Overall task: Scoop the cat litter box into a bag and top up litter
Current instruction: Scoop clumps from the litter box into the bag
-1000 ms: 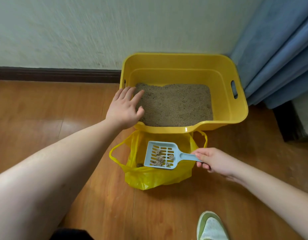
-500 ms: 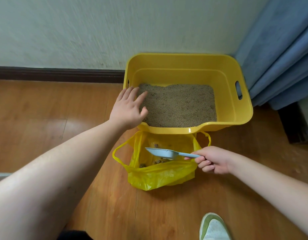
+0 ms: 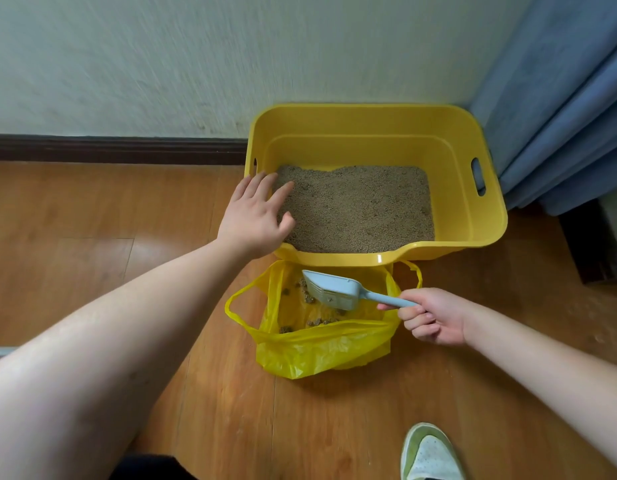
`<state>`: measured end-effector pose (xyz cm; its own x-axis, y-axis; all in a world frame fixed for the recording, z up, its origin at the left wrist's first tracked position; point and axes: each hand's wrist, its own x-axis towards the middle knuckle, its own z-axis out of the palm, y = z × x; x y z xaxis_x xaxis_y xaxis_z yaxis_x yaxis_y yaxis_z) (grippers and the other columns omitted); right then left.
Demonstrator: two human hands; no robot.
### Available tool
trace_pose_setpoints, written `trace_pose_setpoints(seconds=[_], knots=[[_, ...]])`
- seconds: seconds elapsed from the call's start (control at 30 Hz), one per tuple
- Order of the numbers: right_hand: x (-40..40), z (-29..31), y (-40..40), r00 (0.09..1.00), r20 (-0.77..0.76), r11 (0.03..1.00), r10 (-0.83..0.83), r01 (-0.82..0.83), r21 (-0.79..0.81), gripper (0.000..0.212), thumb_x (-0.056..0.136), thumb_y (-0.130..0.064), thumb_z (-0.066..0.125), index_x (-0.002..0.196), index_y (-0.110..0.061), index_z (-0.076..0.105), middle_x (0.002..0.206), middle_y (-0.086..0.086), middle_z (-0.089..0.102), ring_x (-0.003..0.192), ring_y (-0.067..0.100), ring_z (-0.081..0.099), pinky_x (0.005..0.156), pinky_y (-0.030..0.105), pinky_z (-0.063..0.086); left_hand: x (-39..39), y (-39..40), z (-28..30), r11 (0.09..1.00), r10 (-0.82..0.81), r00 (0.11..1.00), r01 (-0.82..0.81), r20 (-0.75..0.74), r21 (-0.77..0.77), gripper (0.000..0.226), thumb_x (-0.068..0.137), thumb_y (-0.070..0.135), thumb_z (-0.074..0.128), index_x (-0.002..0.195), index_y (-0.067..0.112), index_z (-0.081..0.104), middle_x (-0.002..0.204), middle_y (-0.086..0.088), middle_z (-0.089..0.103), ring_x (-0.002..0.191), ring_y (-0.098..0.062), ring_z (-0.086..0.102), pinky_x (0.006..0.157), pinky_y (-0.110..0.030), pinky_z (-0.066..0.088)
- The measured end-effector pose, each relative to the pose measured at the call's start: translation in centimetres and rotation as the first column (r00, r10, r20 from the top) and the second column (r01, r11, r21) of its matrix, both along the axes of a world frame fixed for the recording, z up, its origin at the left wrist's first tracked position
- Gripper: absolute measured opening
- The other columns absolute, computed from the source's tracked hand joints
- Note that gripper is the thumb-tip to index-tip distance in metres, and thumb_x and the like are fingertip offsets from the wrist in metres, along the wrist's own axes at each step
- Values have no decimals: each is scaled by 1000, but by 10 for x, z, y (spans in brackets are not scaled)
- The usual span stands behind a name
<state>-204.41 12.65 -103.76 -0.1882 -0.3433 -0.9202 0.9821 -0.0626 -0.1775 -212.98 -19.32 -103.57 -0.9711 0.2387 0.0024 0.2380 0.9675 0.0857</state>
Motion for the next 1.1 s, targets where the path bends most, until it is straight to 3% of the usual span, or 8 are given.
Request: trace_pose_setpoints(seconds=[0.23,0.3,0.4,0.47,0.6,0.73,0.9,1.1], knots=[[8,-1,-5,825,-383,896,415,-296,332,28,101,-18,39,108,-6,64,51,-7,27,40,5,19,35,18,19,1,0,1,1000,-5,1000,5,-4,4,67,89,49,24,150,24,35,155,-12,34,147,-28,21,122,-44,9],[10,1,-7,648,-504,811,570,-349,469,24,101,-18,41,104,-15,65,53,-7,33,41,5,25,39,19,23,0,0,1,1000,-3,1000,3,-5,2,66,89,49,24,150,24,36,155,-12,35,146,-28,22,122,-44,9],[11,9,-6,247,-572,623,782,-335,707,22,100,-22,45,99,-30,65,57,-13,50,49,1,43,52,17,33,0,0,0,1000,-1,1000,1,-2,1,66,90,49,25,150,24,36,155,-11,34,147,-27,21,122,-43,9],[10,18,-4,144,-600,614,787,-271,741,24,99,-21,47,97,-40,62,62,-17,58,59,0,50,57,18,37,0,1,1,1000,-2,1000,2,-1,-2,67,89,49,24,150,24,36,155,-12,34,147,-27,21,122,-43,9],[9,46,0,220,-712,744,667,-144,652,28,98,-11,48,96,-33,67,78,-16,70,71,-2,59,65,14,45,2,0,1,1000,-6,1000,6,-6,-7,67,89,49,23,150,23,35,156,-12,33,147,-27,20,122,-43,7],[-23,85,9,359,-747,816,559,-80,572,28,99,-4,42,99,-19,65,60,-20,63,56,-6,53,53,7,39,2,3,4,999,44,999,-44,21,0,71,90,51,20,152,20,29,160,-18,20,150,-29,8,123,-43,3],[-94,94,13,177,-402,420,899,-79,904,24,100,-28,41,108,-29,64,71,-2,62,60,15,53,54,30,37,3,2,6,999,53,997,-53,53,7,70,92,51,19,155,20,20,163,-19,8,151,-28,-2,123,-43,-2],[-152,48,-13,133,-292,302,947,-56,952,32,101,-22,37,115,-15,65,72,7,61,57,21,50,48,32,35,2,1,6,999,28,999,-29,37,29,72,90,52,17,155,21,20,162,-12,16,151,-26,5,122,-45,2]])
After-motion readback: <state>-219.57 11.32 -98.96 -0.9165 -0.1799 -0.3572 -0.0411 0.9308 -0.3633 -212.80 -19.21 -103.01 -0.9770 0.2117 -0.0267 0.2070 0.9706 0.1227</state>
